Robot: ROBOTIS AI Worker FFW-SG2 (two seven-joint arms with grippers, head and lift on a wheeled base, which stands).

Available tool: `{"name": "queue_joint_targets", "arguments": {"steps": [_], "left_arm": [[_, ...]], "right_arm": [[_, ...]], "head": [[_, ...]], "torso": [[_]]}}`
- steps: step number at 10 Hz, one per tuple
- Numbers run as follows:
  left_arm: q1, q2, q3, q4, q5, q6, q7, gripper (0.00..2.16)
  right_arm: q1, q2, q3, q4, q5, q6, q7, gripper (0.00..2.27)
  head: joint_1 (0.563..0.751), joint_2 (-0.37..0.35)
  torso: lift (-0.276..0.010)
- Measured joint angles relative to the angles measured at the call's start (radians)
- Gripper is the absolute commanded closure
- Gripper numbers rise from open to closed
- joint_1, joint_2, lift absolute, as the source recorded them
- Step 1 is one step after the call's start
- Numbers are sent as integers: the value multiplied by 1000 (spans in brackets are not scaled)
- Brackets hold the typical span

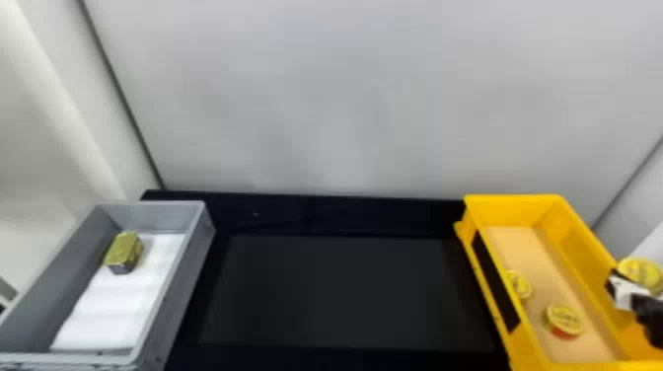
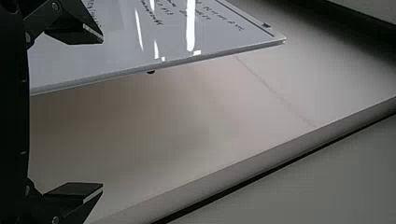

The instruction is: Pick up the round yellow can and place it in the yellow rectangular box

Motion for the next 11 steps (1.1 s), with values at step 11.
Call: {"name": "queue_joint_targets", "arguments": {"steps": [11], "left_arm": [[-2, 0, -10, 4, 0, 0, 0, 156]], "right_arm": [[-135, -46, 66, 208, 15, -35, 102, 490]], "head": [[686, 14]], "torso": [[-55]]}}
